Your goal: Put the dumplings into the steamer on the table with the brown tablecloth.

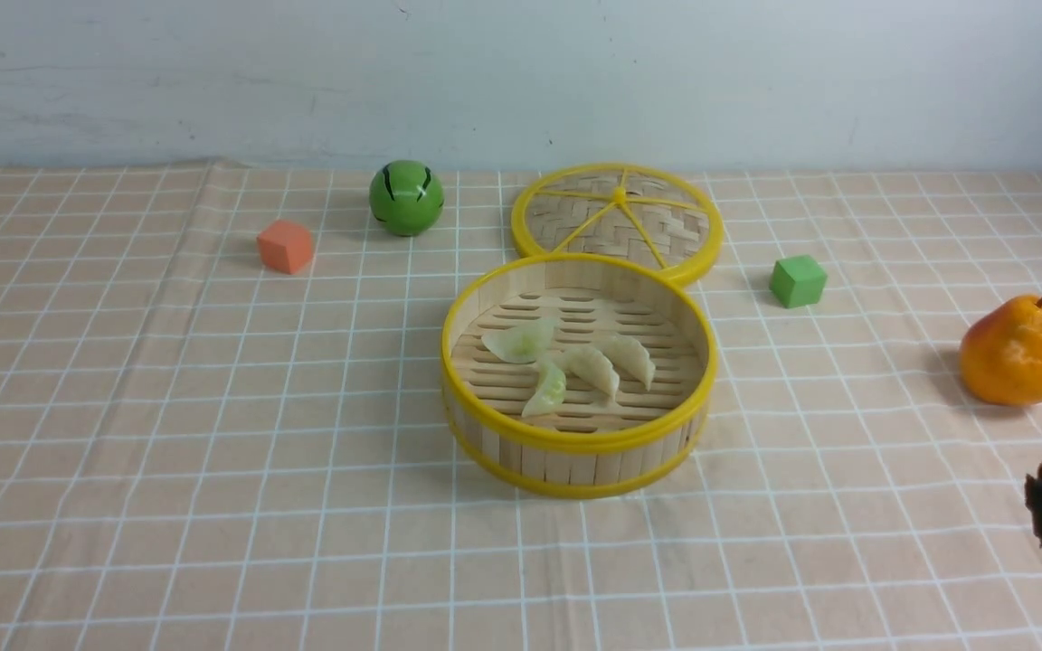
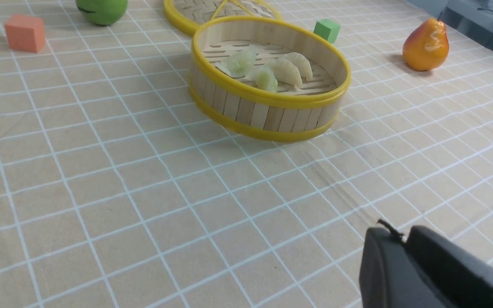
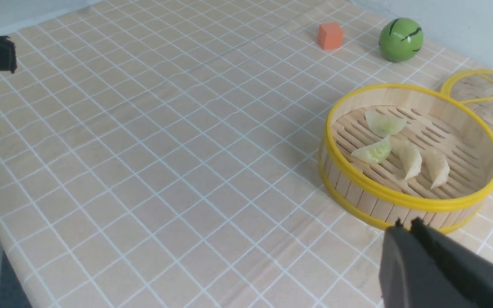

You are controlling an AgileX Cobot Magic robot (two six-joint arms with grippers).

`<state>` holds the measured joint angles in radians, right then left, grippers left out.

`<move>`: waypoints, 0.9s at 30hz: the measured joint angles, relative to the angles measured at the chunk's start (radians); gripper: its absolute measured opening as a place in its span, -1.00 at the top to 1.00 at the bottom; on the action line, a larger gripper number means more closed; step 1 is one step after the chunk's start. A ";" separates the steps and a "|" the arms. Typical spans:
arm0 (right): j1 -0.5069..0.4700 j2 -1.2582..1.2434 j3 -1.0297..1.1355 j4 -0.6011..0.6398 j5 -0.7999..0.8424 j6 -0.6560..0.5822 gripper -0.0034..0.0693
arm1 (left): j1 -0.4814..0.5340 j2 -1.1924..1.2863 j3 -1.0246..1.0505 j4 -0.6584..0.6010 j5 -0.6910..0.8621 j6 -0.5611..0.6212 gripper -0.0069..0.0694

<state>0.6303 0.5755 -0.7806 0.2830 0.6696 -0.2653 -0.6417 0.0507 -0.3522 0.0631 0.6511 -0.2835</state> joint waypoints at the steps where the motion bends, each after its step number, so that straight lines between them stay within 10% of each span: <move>1: 0.000 -0.007 0.019 -0.009 -0.025 0.000 0.93 | 0.000 0.000 0.000 0.000 0.001 0.000 0.66; 10: -0.230 -0.292 0.438 -0.067 -0.371 0.083 0.96 | 0.000 0.000 0.000 0.000 0.002 0.000 0.63; 19: -0.594 -0.581 0.705 -0.266 -0.298 0.391 0.96 | 0.000 0.000 0.000 0.001 0.003 0.000 0.62; 27: -0.657 -0.586 0.797 -0.267 -0.301 0.413 0.96 | 0.000 0.000 0.000 0.001 0.003 0.000 0.62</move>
<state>-0.0264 -0.0102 0.0160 0.0163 0.3691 0.1480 -0.6417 0.0507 -0.3522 0.0640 0.6542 -0.2835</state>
